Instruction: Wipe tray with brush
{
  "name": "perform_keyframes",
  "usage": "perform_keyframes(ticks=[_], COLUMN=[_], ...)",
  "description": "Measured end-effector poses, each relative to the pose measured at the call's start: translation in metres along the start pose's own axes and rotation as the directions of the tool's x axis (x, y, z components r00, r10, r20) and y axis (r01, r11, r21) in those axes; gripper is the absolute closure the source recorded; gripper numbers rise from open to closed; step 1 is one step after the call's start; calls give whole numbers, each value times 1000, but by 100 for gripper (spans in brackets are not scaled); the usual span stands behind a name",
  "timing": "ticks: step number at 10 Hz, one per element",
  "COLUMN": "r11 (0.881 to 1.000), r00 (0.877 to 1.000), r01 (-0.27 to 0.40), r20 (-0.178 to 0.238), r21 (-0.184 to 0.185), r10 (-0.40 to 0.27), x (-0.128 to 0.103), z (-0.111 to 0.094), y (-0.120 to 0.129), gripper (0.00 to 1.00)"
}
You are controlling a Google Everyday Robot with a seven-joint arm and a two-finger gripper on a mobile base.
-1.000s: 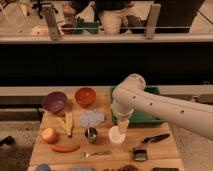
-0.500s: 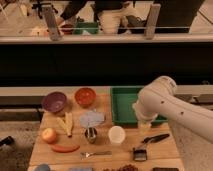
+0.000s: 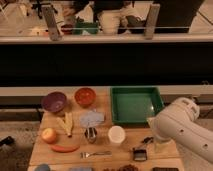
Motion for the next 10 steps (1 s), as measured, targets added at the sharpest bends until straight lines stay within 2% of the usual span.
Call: perform_keyframes(ticks=[2,4,5,7,8,10], r11=[1000,997,993,975,967,963], r00=[999,995,991,971,964,960], r01=[-14,-74,-115,-220,-246,-255], r20=[31,61,71,89,91,93], r21=[-8,-19,-25,-46,-59,-90], r10=[14,75,117,223,251,263], x=[15,34,42,62,67,64], z=[22,45,51,63,68,79], y=[-4,-12,-10,-2,2,7], gripper=[20,20,20,20,20,20])
